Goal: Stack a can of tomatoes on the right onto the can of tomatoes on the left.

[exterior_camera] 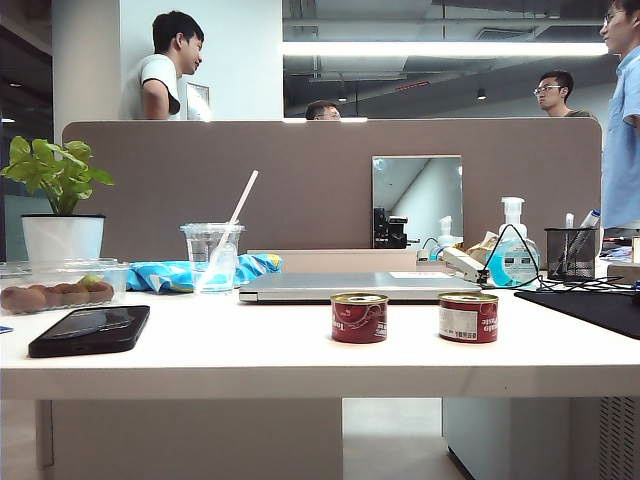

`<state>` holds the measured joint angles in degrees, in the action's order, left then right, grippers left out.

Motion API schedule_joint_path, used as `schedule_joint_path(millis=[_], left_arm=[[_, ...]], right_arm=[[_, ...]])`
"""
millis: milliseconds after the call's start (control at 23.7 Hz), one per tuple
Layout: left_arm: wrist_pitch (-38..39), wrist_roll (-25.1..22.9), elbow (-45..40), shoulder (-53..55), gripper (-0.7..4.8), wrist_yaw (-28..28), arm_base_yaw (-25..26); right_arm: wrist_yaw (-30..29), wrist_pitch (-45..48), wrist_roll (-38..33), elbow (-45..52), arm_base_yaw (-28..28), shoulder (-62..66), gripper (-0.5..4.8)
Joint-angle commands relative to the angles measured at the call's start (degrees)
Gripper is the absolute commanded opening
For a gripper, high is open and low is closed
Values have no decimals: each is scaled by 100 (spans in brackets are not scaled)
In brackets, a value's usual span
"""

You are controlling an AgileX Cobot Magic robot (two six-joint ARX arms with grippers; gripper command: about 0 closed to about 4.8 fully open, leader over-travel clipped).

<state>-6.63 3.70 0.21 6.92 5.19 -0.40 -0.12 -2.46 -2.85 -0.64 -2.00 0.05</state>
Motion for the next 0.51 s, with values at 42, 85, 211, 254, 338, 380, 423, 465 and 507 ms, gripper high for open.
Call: schedule_joint_path(millis=[42, 85, 211, 254, 338, 380, 423, 465, 507], left_arm=[[-74, -22, 33, 4, -4, 13, -7], [-74, -22, 33, 4, -4, 15, -9], [-74, -22, 35, 4, -5, 15, -7], [-79, -22, 44, 4, -4, 15, -9], [-151, 153, 81, 4, -5, 109, -9], [-234, 391, 155, 4, -5, 293, -9], [-297, 592, 245, 4, -5, 433, -9], [-299, 758, 520, 15, -5, 741, -9], [-243, 743, 649, 39, -5, 876, -9]], right_arm=[[0, 87, -37, -33, -9, -2, -5], [0, 81, -37, -33, -9, -2, -5], [22, -125, -33, -33, 0, -2, -5], [22, -221, -33, -33, 0, -2, -5], [9, -332, -37, -46, 0, -2, -5], [-31, -328, -39, -79, -4, -2, -5], [-105, -328, -48, -149, -11, -2, -5], [-262, -348, -63, -402, -11, -2, -5], [-249, -369, -63, -542, -11, 2, -5]])
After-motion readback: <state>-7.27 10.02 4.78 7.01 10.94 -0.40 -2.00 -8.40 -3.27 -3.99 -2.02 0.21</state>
